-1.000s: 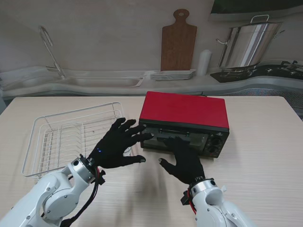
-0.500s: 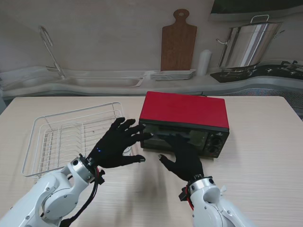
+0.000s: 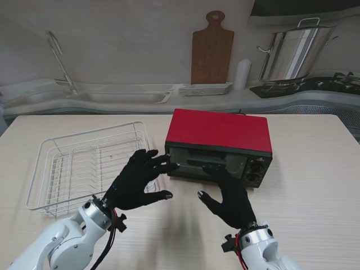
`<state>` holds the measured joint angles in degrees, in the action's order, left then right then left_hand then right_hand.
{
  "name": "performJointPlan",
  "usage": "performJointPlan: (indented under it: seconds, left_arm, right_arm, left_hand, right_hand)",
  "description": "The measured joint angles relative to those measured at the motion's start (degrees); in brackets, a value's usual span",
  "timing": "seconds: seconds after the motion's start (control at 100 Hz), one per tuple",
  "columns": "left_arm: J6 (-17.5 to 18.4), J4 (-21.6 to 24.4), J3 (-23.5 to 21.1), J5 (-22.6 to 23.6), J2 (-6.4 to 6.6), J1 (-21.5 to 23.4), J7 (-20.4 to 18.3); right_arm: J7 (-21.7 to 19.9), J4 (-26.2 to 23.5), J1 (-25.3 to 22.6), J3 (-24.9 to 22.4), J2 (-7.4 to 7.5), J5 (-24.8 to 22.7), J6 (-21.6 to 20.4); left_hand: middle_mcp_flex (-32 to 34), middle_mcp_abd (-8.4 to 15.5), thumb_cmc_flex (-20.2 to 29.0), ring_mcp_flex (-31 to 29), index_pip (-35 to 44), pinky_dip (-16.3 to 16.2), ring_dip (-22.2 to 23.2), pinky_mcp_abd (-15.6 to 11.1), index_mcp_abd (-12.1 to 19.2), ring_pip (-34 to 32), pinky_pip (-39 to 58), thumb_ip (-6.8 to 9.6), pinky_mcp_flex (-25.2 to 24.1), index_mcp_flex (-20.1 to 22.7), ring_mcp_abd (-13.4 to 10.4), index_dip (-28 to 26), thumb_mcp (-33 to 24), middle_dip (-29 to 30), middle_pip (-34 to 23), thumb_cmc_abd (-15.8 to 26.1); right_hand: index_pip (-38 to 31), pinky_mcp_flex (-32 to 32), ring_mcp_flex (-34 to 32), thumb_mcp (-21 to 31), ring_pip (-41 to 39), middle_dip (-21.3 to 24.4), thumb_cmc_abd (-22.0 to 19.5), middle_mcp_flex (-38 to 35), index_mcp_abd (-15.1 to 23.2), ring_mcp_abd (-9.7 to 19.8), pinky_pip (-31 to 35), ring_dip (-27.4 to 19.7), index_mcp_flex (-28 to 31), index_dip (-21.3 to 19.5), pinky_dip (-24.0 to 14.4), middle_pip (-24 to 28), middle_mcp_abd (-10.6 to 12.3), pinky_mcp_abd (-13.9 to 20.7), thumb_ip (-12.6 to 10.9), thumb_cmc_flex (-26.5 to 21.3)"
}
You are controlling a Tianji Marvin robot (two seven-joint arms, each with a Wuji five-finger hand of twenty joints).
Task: Slide the trays into the oven
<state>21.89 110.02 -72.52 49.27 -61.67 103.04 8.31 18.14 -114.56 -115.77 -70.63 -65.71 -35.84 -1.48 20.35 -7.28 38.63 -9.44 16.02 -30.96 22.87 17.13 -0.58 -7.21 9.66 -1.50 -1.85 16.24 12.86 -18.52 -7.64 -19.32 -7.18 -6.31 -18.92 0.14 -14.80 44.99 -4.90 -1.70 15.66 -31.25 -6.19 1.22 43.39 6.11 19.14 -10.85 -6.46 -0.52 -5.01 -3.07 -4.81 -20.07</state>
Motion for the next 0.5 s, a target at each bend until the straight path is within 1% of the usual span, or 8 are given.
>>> performJointPlan:
  seconds: [0.04,0.18,0.2,0.21,0.24,0.33,0.42,0.5]
  left_arm:
    - [-0.4,0.0,0.5,-1.3,-0.06,0.5,0.3]
    - [-1.7,-0.5,2.4,-5.5,-0.50,1.6,1.5]
    - [-1.8,-0.8,2.8,-6.3,-0.60,1.6,1.9]
    - [-1.9,-0.9,3.0,-6.8,-0.64,1.6,2.0]
    - [-2.0,-1.4,3.5,-8.3,-0.81,1.6,2.5]
    - [-2.0,-3.3,5.1,-12.7,-1.44,1.3,3.4]
    - [-2.0,-5.1,6.0,-14.2,-2.09,1.0,4.1]
    - [-2.0,-5.9,6.3,-16.5,-2.47,1.0,4.1]
  right_arm:
    - [0.1,-0.3,-1.0,-0.5,-0.02,0.3,-1.0]
    - [1.2,-0.6,-3.4,-1.6,-0.06,1.0,-4.0]
    - [1.2,-0.6,-3.6,-1.8,-0.07,1.2,-4.4]
    - [1.2,-0.6,-3.7,-1.8,-0.07,1.3,-4.6]
    - [1.2,-0.6,-3.9,-2.0,-0.08,1.8,-5.1]
    - [1.1,-0.4,-4.2,-2.2,-0.11,4.6,-6.6]
    - [0.3,0.2,-4.2,-2.3,-0.18,7.9,-8.9]
    - [-0.7,1.1,-3.9,-2.3,-0.22,9.0,-11.0]
  left_hand:
    - [-0.1,0.0,0.0,-0.1,0.0,0.0,0.0,0.0,0.0,0.1,0.0,0.47,-0.2,0.0,0.0,0.0,0.0,0.0,0.0,0.0]
    - [-2.9,0.0,0.0,2.1,-0.7,0.0,-0.6,0.0,-0.2,1.3,0.0,0.47,-1.2,-1.7,-0.5,0.0,0.0,0.7,0.9,0.0]
    - [-3.0,0.0,0.0,2.5,-1.0,0.0,-0.8,0.0,-0.3,1.4,0.0,0.47,-1.3,-1.7,-0.5,0.0,0.0,0.9,0.9,0.0]
    - [-3.0,0.0,0.0,2.8,-1.0,0.0,-0.9,0.0,-0.3,1.4,0.0,0.47,-1.3,-1.7,-0.5,0.0,0.0,1.1,0.9,0.0]
    - [-3.7,0.0,0.0,3.7,-1.3,0.0,-1.3,-0.2,-0.3,1.8,0.0,0.47,-1.7,-1.7,-0.7,0.1,0.0,1.3,0.9,0.0]
    - [-5.2,0.0,0.0,4.3,-1.4,0.0,-1.6,-0.6,-0.3,2.6,-0.2,0.48,-2.2,-1.9,-1.2,0.6,0.0,1.8,2.1,0.0]
    - [-5.8,0.0,0.1,4.9,-1.5,0.0,-1.7,-0.8,-1.0,2.5,-0.7,0.47,-2.3,-2.4,-1.2,0.7,-0.1,1.9,2.2,0.0]
    - [-6.2,0.0,0.1,5.0,-1.5,0.4,-1.8,-0.8,-1.0,2.5,-0.8,0.48,-2.3,-2.4,-1.2,1.2,-0.1,2.0,2.2,0.0]
  right_hand:
    - [-0.2,0.0,0.0,0.5,0.0,0.0,0.2,0.0,0.0,0.0,0.0,0.2,0.0,0.0,-0.2,0.0,0.0,0.0,0.0,0.0]
    - [-0.7,0.1,0.0,1.2,-0.1,-0.4,1.4,0.0,0.1,0.0,0.1,0.2,0.0,0.0,-0.2,0.0,0.0,-0.3,0.0,0.0]
    - [-0.7,0.1,0.0,1.9,-0.1,-0.6,1.4,0.0,0.2,0.0,0.1,0.2,0.0,0.0,-0.2,0.1,0.0,-0.4,-0.3,0.8]
    - [-0.7,0.1,0.0,1.2,-0.1,-0.6,1.5,0.0,0.2,0.0,0.1,0.2,0.0,0.0,-0.2,0.2,0.0,-0.5,0.0,0.7]
    - [-0.8,0.1,0.0,2.5,-0.1,-0.7,1.6,0.0,0.7,0.0,0.1,0.2,0.0,0.0,-0.2,0.5,0.0,-0.5,0.0,0.7]
    - [-1.1,0.0,0.0,2.5,-0.1,-0.9,2.0,0.2,1.4,0.0,0.1,0.2,-0.2,0.0,-0.2,0.6,0.0,-1.0,0.0,0.7]
    - [-1.6,-0.2,0.3,2.6,-0.1,-1.3,2.0,1.3,2.1,0.0,0.1,0.2,-0.3,-0.8,-0.2,1.4,0.0,-1.1,0.0,0.7]
    - [-2.3,-0.4,0.3,2.6,-0.1,-3.0,2.0,2.5,2.2,0.0,0.1,0.2,-0.3,-0.9,-0.3,3.6,0.1,-1.1,0.0,0.7]
